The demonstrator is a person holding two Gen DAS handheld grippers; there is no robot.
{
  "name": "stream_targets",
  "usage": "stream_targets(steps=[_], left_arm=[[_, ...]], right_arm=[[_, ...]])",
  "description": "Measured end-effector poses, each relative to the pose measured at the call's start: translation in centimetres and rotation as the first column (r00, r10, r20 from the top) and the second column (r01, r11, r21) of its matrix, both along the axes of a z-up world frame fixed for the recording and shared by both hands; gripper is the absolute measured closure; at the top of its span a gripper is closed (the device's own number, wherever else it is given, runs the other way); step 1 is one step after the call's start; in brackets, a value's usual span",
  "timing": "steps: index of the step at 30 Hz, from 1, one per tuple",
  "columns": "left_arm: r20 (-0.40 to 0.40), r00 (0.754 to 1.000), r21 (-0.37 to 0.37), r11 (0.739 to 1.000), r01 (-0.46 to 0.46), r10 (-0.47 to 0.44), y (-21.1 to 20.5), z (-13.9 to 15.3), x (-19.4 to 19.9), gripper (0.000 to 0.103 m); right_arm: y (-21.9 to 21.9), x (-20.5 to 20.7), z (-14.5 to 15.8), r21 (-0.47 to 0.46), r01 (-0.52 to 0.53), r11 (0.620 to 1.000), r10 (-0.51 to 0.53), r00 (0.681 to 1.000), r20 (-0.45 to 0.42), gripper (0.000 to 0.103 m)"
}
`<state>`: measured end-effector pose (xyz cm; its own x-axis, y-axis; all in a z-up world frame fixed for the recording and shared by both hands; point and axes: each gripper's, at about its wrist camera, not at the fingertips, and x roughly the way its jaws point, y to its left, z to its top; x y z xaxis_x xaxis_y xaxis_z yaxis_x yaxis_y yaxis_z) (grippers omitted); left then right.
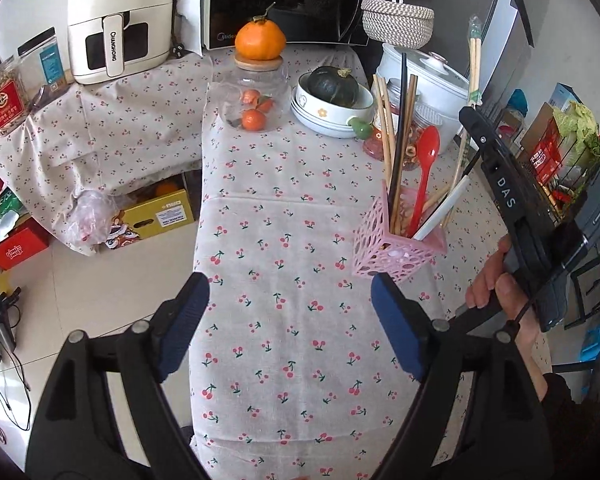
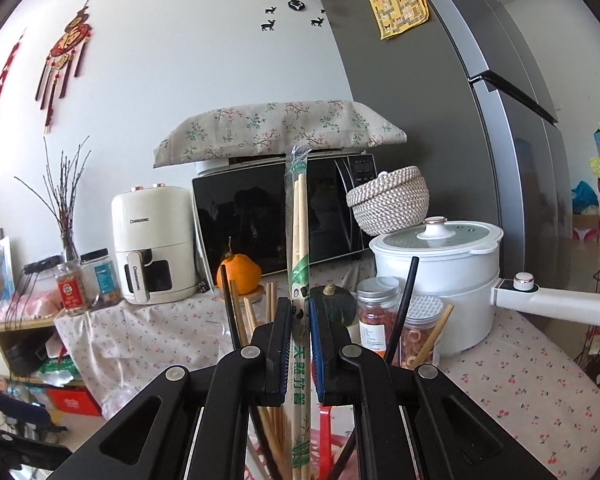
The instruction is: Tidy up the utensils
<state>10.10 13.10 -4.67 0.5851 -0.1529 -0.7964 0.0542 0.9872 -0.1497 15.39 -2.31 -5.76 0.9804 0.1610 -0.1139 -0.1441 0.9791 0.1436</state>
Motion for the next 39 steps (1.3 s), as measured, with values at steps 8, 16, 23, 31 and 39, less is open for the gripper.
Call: stream_targets(steps=[8,16,23,31,39], left_arm=[[-0.006,1.0,0.017,1.0,0.022,-0.022,-0.6,-0.4,0.3,0.02],[-0.008,1.0,0.047,0.999,0.021,-0.021,-1.1,-0.8,0.3,0.02],[0.01,1.0,0.023,1.0,0.014,-0.014,-1.3,-0.2,0.1,0.02],[0.042,0.999,0.001,1.0,-0.021,0.021,-2.5,0.8,-1.5,0.01],[0.099,0.995,0.015,1.0,-0.019,0.018,-5.5,1.8,-4.6,0.001]], right_arm=[[-0.3,-0.2,-2.6,0.02,0.033,0.999,-0.033,0.999,0.008,0.091],[-0.8,-1.5,-3.0,0.023,0.016,1.0,-0.015,1.0,-0.026,0.075],[-2.1,-2.9,-0.1,0.023,0.029,0.999,-0.028,0.998,-0.059,0.06],[-4.6,-5.0,3.5,-0.019,0.047,0.999,-0.05,0.971,-0.234,0.018],[-6.1,-9.7,4.7,-0.126,0.043,0.991,-0.084,0.936,-0.342,0.0]])
